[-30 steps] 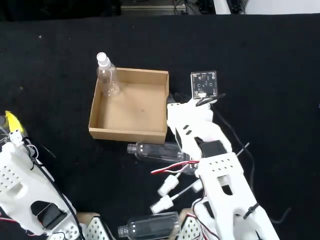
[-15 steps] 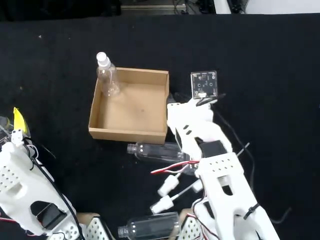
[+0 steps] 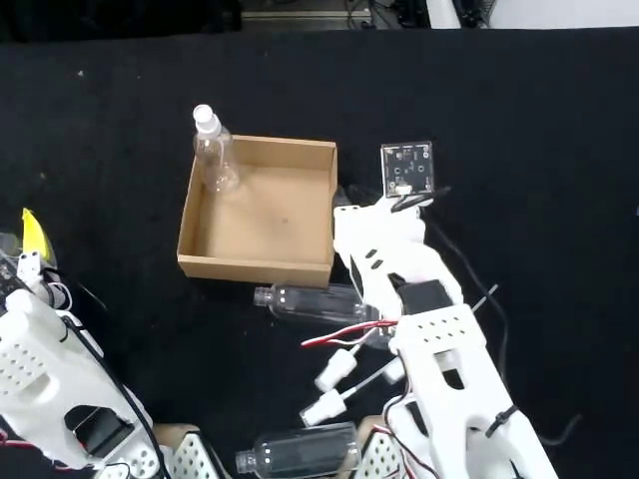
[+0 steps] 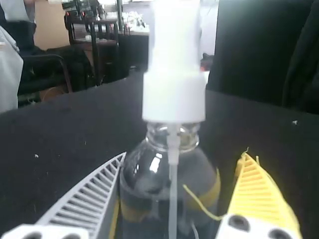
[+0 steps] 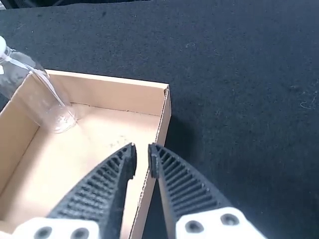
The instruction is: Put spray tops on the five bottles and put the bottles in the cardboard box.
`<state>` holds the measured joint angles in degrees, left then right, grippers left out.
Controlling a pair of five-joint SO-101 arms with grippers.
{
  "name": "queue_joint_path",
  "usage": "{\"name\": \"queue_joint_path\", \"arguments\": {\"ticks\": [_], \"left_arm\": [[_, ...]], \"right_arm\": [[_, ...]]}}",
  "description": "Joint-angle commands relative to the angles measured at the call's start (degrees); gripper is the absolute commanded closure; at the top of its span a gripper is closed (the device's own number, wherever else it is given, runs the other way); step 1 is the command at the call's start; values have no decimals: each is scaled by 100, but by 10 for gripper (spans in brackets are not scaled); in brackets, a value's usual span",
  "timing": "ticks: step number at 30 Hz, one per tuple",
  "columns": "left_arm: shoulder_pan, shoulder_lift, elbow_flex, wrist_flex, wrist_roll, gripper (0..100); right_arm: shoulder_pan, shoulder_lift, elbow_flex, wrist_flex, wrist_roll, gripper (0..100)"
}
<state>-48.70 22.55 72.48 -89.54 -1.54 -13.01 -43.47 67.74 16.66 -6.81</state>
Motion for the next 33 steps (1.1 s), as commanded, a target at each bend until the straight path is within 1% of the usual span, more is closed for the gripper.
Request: {"name": "queue_joint_path", "arguments": {"ticks": [1,12,14,15,17,18,19,20,21,22,25,29,33], "left_arm": [[13,-290,22,44,26,690],[13,-334,40,44,26,694],[57,-334,66,35,26,752],[84,-343,75,35,26,806],[110,-343,75,26,9,954],[136,-343,75,-35,-9,985],[171,-334,84,-158,0,946],[198,-334,136,-281,9,927],[224,-343,224,-396,26,938],[321,-343,312,-554,26,970],[541,-352,585,-985,-9,964],[743,-791,716,-949,18,971],[1033,-1749,1077,-668,0,971]], "right_arm": [[114,-13,-66,-149,62,976],[123,-13,-66,-149,62,976],[123,-13,-66,-149,62,976],[123,-13,-66,-149,62,976],[123,-13,-66,-149,62,976],[123,-13,-66,-149,62,976],[123,-13,-66,-149,62,976],[123,-13,-66,-149,62,976],[123,-13,-66,-149,62,976],[123,-13,-66,-149,62,976],[114,-13,-66,-149,62,976],[114,-13,-66,-149,62,976],[123,-13,-66,-149,62,976]]}}
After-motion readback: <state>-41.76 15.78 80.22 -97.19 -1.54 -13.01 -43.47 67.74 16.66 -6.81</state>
